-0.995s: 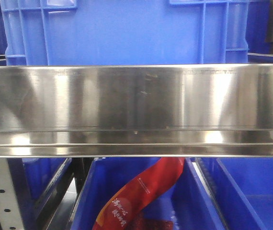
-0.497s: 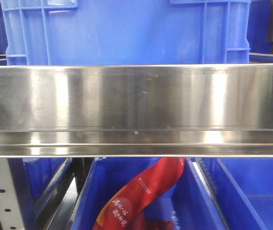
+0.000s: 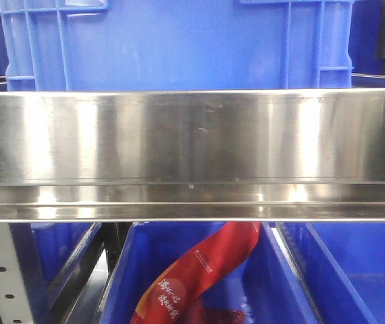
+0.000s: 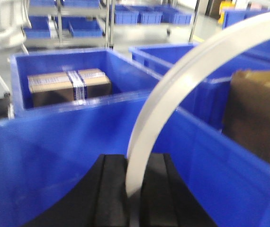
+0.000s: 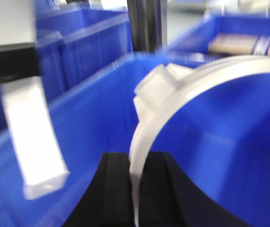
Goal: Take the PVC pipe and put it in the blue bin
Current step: 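Open both grippers to drop the arc into the blue bin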
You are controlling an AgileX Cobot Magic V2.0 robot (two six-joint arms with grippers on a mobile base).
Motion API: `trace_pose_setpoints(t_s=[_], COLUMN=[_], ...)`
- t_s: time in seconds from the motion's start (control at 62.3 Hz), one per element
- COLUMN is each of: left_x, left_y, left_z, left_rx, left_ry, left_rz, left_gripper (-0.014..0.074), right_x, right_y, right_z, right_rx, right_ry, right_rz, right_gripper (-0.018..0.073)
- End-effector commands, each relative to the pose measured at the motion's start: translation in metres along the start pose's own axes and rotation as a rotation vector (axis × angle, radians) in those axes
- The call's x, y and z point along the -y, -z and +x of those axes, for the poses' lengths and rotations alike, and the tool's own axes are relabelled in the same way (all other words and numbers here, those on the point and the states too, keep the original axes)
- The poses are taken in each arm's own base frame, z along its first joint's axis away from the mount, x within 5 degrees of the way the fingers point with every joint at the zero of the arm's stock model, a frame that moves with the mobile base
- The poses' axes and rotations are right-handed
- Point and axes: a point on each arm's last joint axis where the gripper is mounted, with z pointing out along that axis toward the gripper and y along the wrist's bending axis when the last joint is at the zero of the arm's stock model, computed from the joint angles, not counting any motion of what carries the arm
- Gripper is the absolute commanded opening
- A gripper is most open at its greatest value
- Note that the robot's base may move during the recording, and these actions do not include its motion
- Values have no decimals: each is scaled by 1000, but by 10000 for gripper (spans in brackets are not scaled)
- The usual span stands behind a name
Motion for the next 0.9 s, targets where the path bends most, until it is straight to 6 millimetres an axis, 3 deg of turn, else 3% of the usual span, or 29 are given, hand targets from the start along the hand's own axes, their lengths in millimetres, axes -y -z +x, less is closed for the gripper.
trace_pose_setpoints(t_s=[0.0, 0.225, 0.289, 0.353, 0.465, 0.594, 0.754, 0.882], left_x=[3, 3, 3, 3, 2, 2, 2, 2], left_y=[-5, -8, -8, -8, -8, -7, -7, -6], left_z=[-1, 2, 3, 5, 7, 8, 13, 14], left_rx=[11, -5, -19, -34, -56, -69, -127, -145], left_ry=[4, 9, 9, 9, 9, 8, 8, 8], left_rz=[10, 10, 9, 8, 6, 5, 0, -1], left_gripper=[-111, -107, -58, 29, 254, 384, 389, 389], right_x=[-1, -1, -1, -1, -1, -1, -1, -1], right_y=[-2, -3, -3, -3, -5, -7, -7, -4], right_z=[-3, -2, -2, -2, -2, 0, 1, -1], right_rx=[9, 1, 1, 1, 0, -7, -20, -16], right_ry=[10, 10, 10, 10, 10, 10, 10, 10], right_rz=[-2, -1, -1, -1, -1, 0, 3, 2], right_gripper=[-159, -156, -113, -29, 243, 438, 427, 339])
